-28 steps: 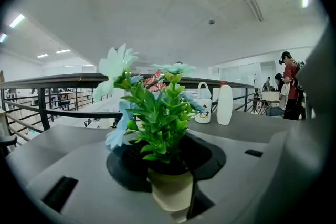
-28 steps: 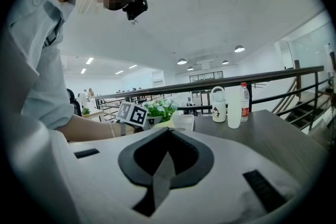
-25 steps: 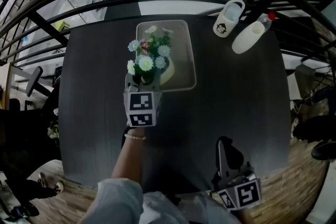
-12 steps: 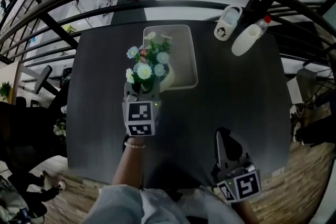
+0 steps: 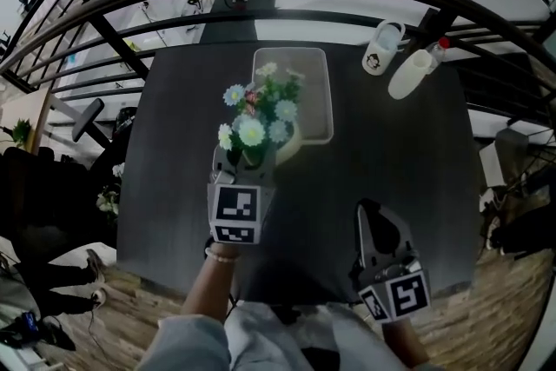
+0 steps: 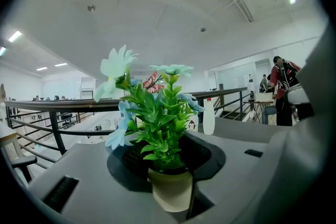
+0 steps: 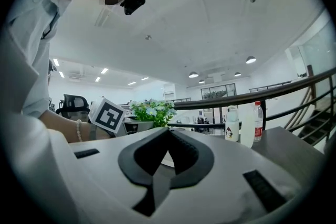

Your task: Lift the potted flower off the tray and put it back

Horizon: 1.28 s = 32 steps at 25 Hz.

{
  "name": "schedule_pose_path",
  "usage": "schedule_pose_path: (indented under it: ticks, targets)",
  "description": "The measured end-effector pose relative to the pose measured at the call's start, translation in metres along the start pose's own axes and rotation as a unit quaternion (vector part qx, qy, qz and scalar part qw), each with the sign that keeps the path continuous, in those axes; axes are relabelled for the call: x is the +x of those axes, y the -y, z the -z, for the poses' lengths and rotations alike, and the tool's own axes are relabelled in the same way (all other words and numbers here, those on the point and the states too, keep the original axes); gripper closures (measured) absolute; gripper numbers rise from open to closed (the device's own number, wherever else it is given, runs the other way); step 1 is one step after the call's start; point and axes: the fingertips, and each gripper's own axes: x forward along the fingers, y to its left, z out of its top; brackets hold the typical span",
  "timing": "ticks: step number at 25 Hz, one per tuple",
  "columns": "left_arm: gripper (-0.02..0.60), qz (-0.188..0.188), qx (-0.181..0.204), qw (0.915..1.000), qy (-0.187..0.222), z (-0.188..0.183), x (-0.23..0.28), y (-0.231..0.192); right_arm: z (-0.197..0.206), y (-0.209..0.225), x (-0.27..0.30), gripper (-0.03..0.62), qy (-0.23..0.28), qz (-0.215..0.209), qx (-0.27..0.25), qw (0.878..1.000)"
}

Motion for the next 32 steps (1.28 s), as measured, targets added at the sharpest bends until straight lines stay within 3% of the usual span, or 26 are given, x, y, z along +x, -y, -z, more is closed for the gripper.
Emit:
schedule_pose_path:
  ticks: [17, 32]
  targets:
    - [0.435, -0.04, 0.018, 0.9985, 0.034, -0.044, -0.093, 0.014, -0.024, -0.005, -0.006, 0.591, 0.034, -0.03, -0.022, 0.999]
    - [0.436, -0.065, 0.008, 0.9976, 0.024, -0.047, -0.121, 0.022, -0.025, 0.0, -0.012, 0.591, 0.036, -0.043, -0.028, 0.998]
